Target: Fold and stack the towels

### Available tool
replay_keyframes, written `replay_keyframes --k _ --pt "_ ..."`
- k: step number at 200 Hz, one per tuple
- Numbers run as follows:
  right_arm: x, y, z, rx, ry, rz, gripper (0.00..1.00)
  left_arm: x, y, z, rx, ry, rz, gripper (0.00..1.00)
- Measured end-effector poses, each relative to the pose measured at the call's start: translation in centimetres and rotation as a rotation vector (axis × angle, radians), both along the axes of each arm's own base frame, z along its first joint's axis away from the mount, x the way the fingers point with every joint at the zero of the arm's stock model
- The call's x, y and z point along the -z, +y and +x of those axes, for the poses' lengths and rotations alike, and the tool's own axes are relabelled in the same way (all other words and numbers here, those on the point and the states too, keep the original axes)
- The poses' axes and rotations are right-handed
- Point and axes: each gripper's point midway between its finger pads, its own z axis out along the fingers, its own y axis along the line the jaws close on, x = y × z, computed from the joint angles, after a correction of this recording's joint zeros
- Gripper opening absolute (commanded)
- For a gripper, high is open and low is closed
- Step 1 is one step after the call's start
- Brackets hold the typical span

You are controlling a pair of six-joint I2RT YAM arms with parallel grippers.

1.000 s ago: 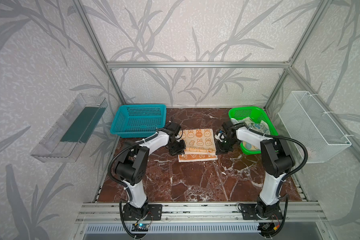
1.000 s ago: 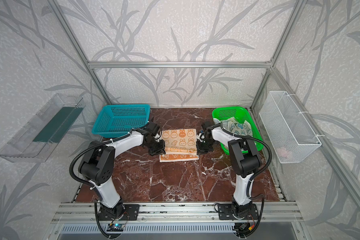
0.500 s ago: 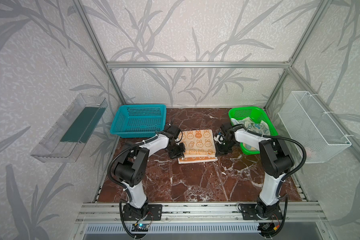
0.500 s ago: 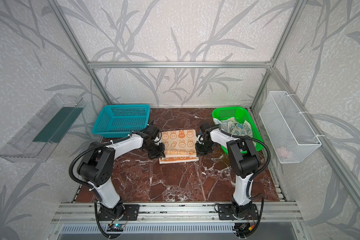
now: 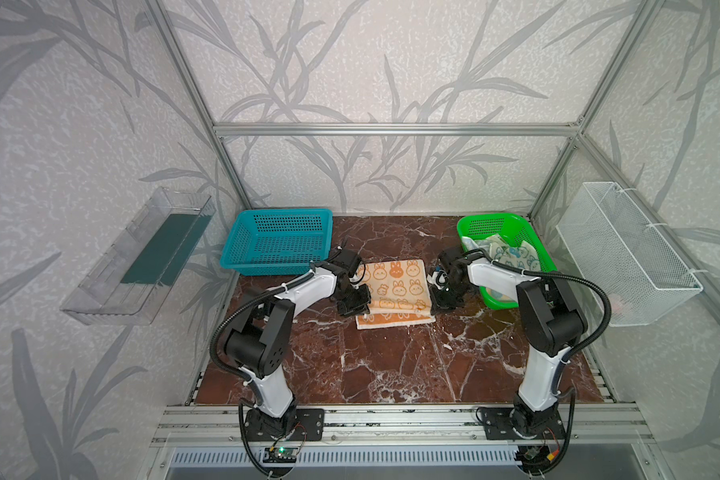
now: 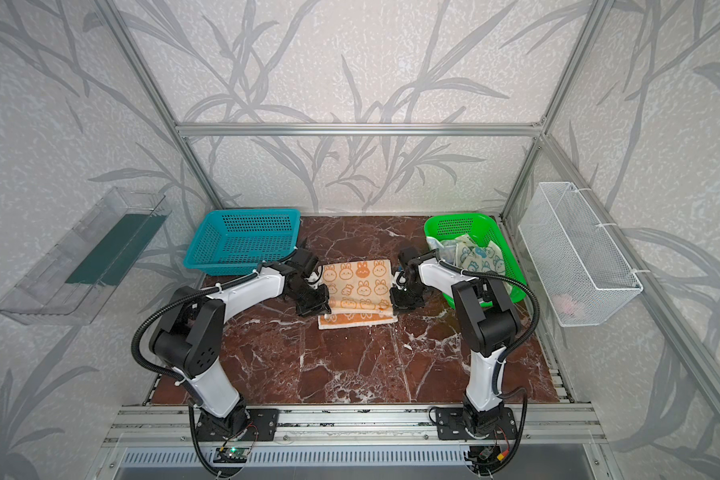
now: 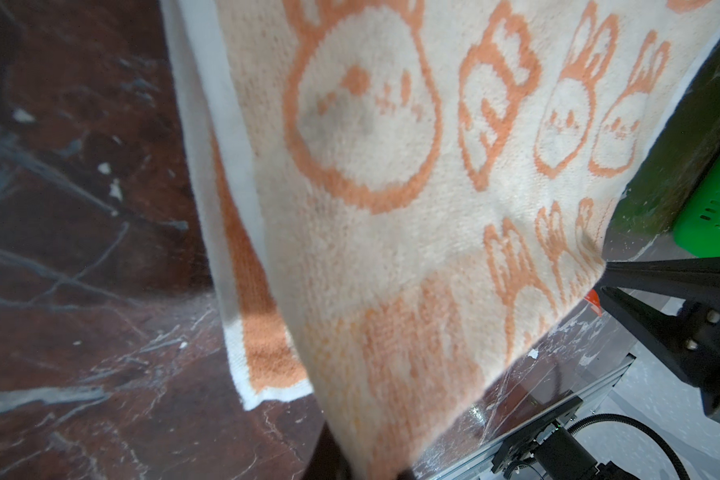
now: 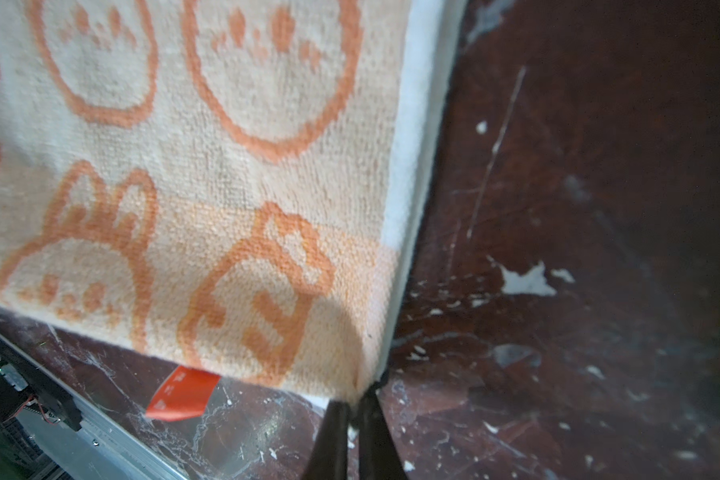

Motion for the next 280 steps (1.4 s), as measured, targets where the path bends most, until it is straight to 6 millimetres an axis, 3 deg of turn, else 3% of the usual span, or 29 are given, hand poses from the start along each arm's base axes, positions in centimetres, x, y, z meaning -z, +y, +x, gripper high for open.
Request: replay_keyframes --k 113,165,195,280 --pt "0.2 -0.5 0.0 0.002 -0.005 -0.031 0.23 -1.3 0.2 -1.3 0.003 -0.023 0.005 0.37" --pt "0.2 -0.4 -0.2 -0.003 0.000 -0.033 0.26 0.1 0.7 -3.1 0.005 0.016 0.022 0.37" --pt "0.2 -0.3 -0.2 -0.005 0.001 -0.030 0.24 0.9 0.8 -3.7 0.000 0.033 0.027 0.32" --pt "-1.5 0.2 -0.1 -0.009 -0.033 0.001 0.25 1.5 1.4 -3.4 -0.007 0.013 0.061 0.31"
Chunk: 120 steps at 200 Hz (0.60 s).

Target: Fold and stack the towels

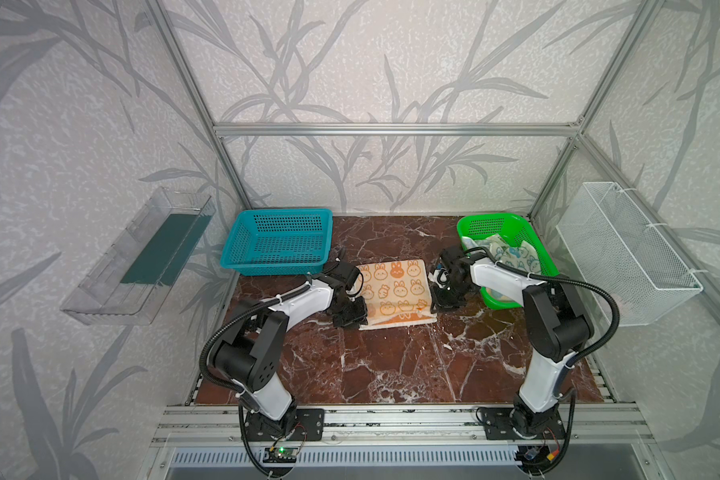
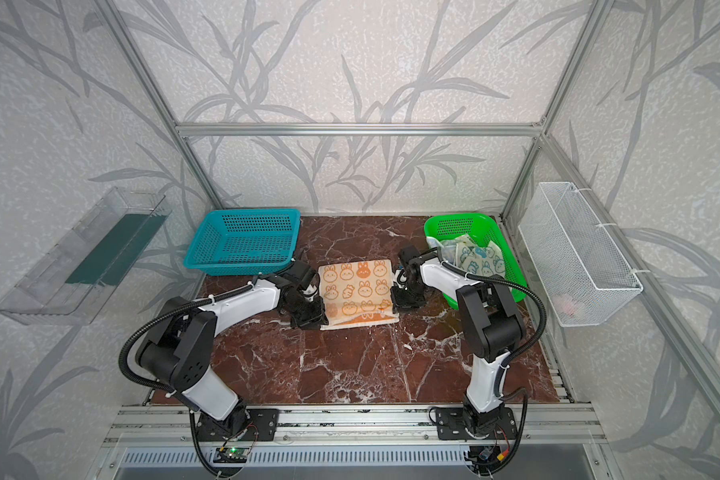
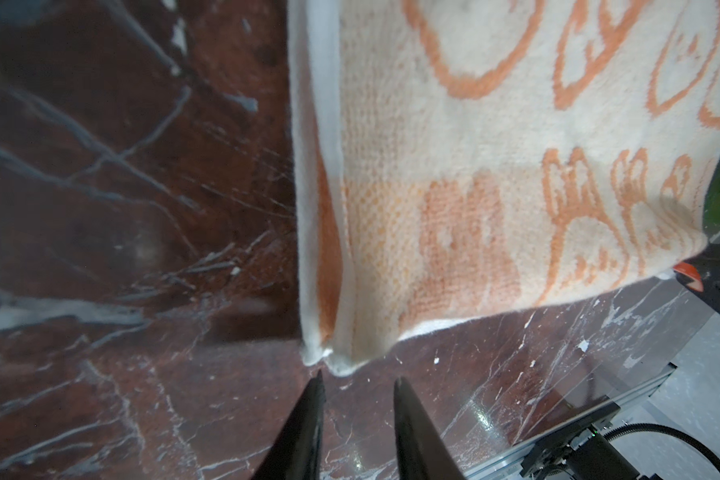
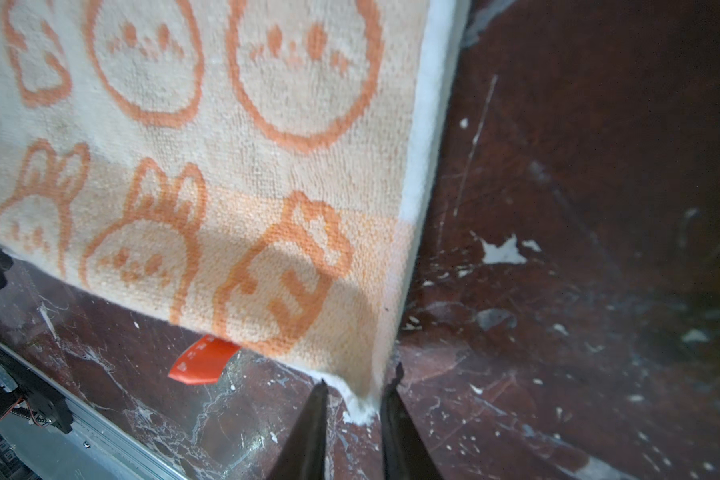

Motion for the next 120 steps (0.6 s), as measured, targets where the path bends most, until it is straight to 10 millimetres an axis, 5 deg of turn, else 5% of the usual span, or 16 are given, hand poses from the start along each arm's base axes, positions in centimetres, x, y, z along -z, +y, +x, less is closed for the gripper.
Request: replay_keyframes --k 120 --pt "0.3 0.0 -0.5 -0.002 0.016 0.002 0.24 1.1 0.1 1.1 -0.006 -0.014 0.036 0.28"
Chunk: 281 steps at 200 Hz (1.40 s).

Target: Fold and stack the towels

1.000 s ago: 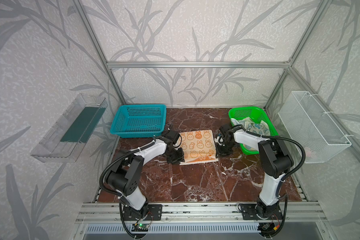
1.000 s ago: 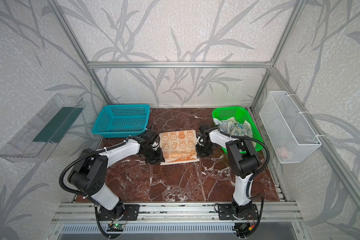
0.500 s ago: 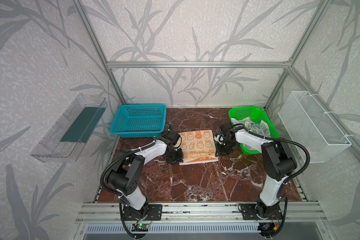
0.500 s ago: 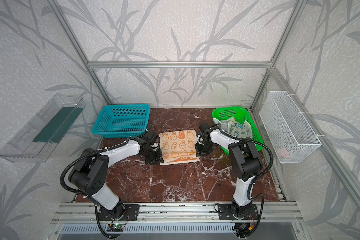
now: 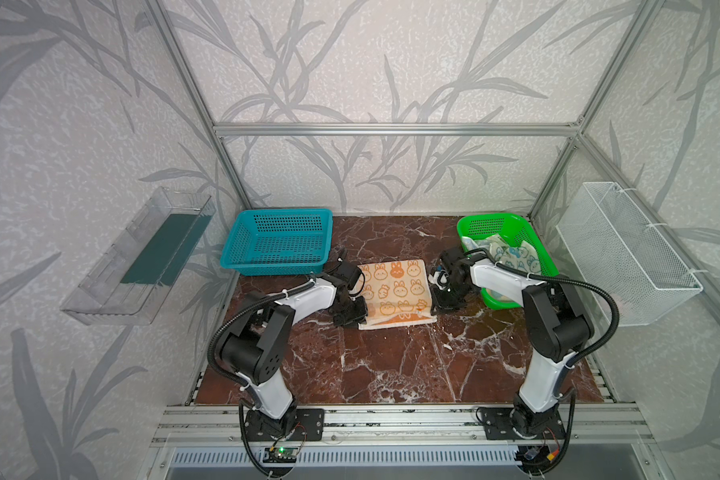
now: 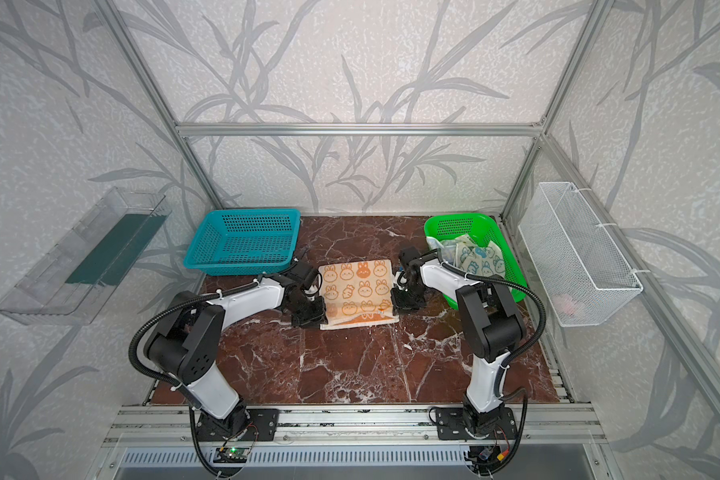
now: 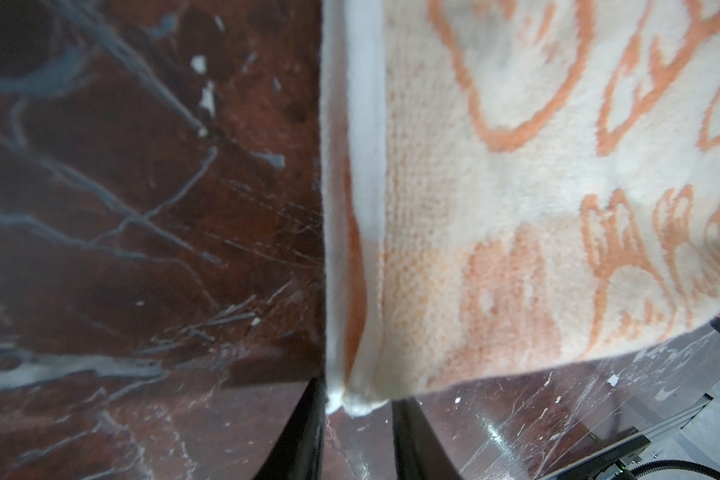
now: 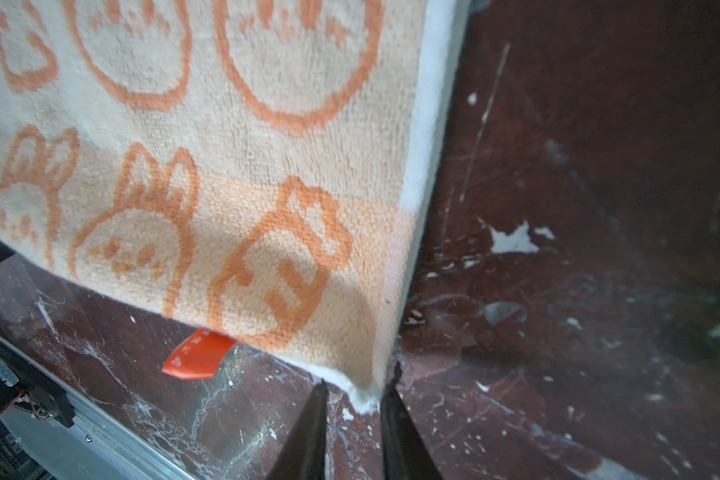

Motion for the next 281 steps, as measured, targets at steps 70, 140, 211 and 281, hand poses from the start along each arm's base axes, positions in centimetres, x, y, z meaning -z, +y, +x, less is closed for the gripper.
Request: replay_keyframes --k 70,140,211,281 --pt "0.1 0.0 0.0 0.000 0.000 0.000 0.21 0.3 -0.2 0.0 0.004 0.002 0.008 0.22" --pt "0.3 -0.1 -0.3 0.000 0.006 -0.002 0.16 0.1 -0.2 -0.1 0.006 0.006 0.020 0.10" --pt "0.3 -0.1 -0.3 -0.001 0.008 -0.001 0.06 -0.4 -0.3 0.1 0.014 0.002 0.024 0.00" --pt "-0.6 0.4 -0.4 -0.005 0.003 0.036 0.02 -0.7 -0.4 -0.3 0.025 0.010 0.012 0.00"
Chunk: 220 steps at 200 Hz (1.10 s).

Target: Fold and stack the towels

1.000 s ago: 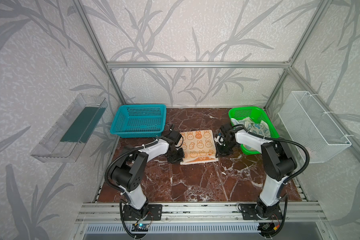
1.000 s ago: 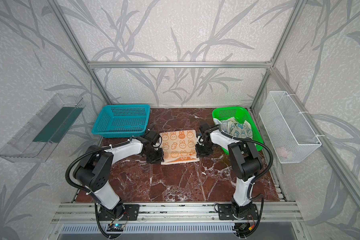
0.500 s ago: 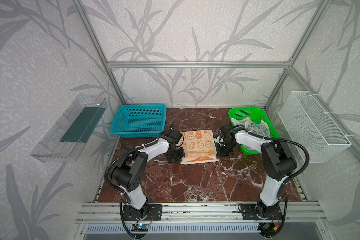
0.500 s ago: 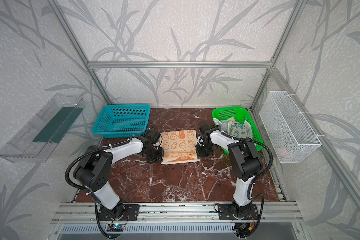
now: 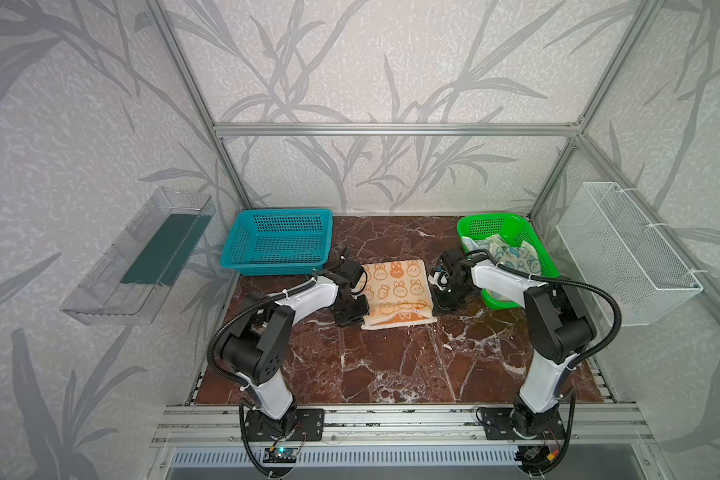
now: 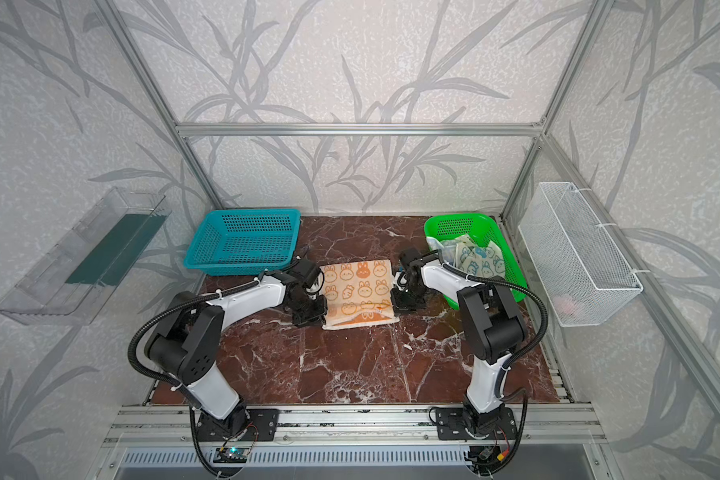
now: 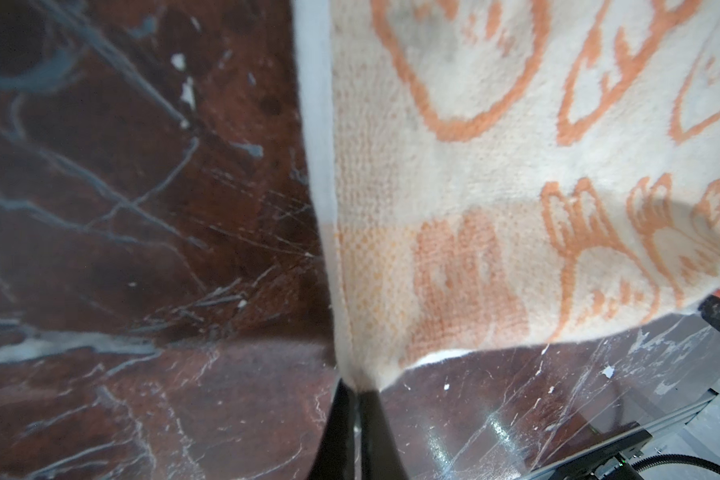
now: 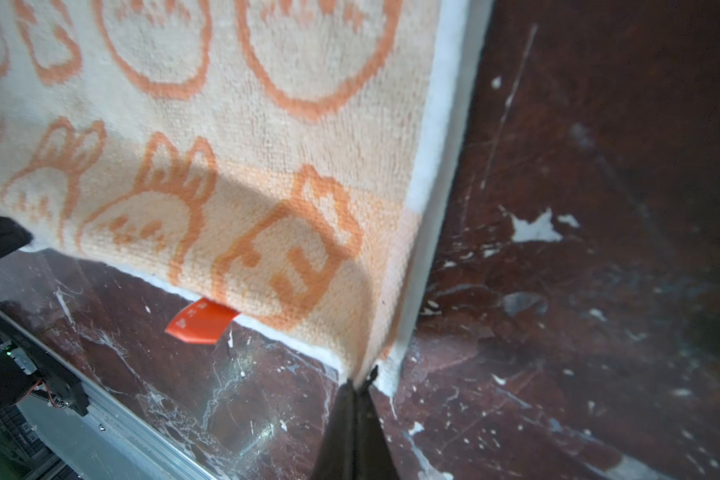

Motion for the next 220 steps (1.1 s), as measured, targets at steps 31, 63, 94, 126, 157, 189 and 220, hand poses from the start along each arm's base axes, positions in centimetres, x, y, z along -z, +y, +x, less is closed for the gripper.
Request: replay_keyframes --k 31,63,94,126,157,189,220 --pt "-0.2 0.1 0.0 -0.001 -0.003 0.006 0.02 0.0 -0.1 0.0 0.002 0.001 -0.006 0.09" --pt "-0.2 0.1 0.0 -0.001 -0.001 0.010 0.02 -0.1 -0.2 -0.1 0.001 0.004 -0.009 0.17" --pt "-0.2 0.2 0.0 -0.001 -0.001 0.011 0.02 -0.1 -0.2 -0.1 0.000 0.007 -0.014 0.20" --pt "-0.2 0.2 0.0 -0.002 -0.002 0.012 0.02 -0.2 -0.3 -0.1 -0.004 0.009 -0.019 0.21" --pt "-0.1 0.2 -0.2 -0.004 0.001 0.011 0.02 -0.9 -0.3 -0.1 -0.004 0.001 -0.023 0.21" --pt "-0.1 0.3 -0.1 -0.004 -0.001 0.012 0.02 -1.4 -0.4 0.1 -0.004 -0.007 -0.028 0.21" --pt "0.0 0.2 -0.2 -0.004 0.001 0.012 0.02 -1.7 -0.3 -0.1 -0.004 -0.003 -0.026 0.21"
